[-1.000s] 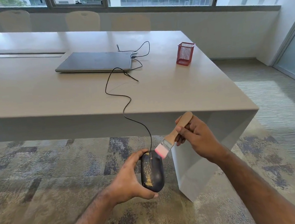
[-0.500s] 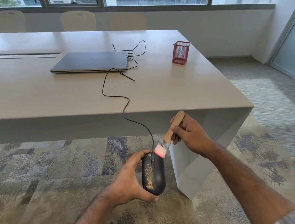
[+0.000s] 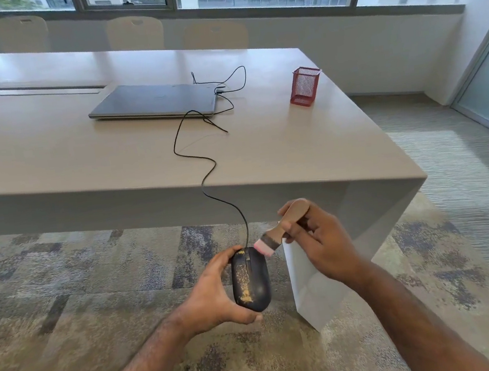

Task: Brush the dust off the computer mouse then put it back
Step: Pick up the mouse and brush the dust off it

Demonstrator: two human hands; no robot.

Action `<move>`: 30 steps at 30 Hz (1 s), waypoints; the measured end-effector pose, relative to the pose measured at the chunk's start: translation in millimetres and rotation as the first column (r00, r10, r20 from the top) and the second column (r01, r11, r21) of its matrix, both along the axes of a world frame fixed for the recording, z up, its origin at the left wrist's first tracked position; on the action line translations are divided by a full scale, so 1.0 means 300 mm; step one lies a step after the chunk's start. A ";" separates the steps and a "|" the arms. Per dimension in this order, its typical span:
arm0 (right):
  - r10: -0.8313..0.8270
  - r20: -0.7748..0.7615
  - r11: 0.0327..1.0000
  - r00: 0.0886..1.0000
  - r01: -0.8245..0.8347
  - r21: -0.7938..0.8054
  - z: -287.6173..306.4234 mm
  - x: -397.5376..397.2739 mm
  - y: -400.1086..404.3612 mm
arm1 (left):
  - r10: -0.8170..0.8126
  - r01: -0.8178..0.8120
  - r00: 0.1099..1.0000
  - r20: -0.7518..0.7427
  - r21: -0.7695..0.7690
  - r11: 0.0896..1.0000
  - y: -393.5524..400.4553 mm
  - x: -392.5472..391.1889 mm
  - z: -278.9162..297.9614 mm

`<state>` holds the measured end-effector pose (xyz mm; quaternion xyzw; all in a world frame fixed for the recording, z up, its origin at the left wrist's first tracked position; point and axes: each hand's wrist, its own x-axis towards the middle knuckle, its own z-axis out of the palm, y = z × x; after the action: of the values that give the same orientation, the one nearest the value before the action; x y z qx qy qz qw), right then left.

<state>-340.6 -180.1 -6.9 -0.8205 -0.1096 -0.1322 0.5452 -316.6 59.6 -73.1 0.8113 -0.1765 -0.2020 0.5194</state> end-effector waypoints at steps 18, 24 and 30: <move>0.120 -0.001 0.985 0.993 -0.119 0.123 -0.002 -0.092 0.006 | 0.049 -0.049 0.998 -0.030 0.008 0.999 0.012 0.009 -0.010; -0.320 -0.010 0.934 0.947 0.317 0.167 -0.050 -0.079 -0.010 | 0.008 -0.008 1.000 -0.025 -0.010 1.000 0.016 0.007 -0.006; -0.385 -0.147 0.903 0.911 0.405 0.142 -0.118 -0.085 0.033 | -0.015 0.015 1.000 -0.009 0.002 1.000 0.020 0.002 0.002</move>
<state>-366.2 -170.2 -42.4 -0.7824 0.1025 -0.2012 0.5803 -315.9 65.6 -72.5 0.8097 -0.1800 -0.2099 0.5176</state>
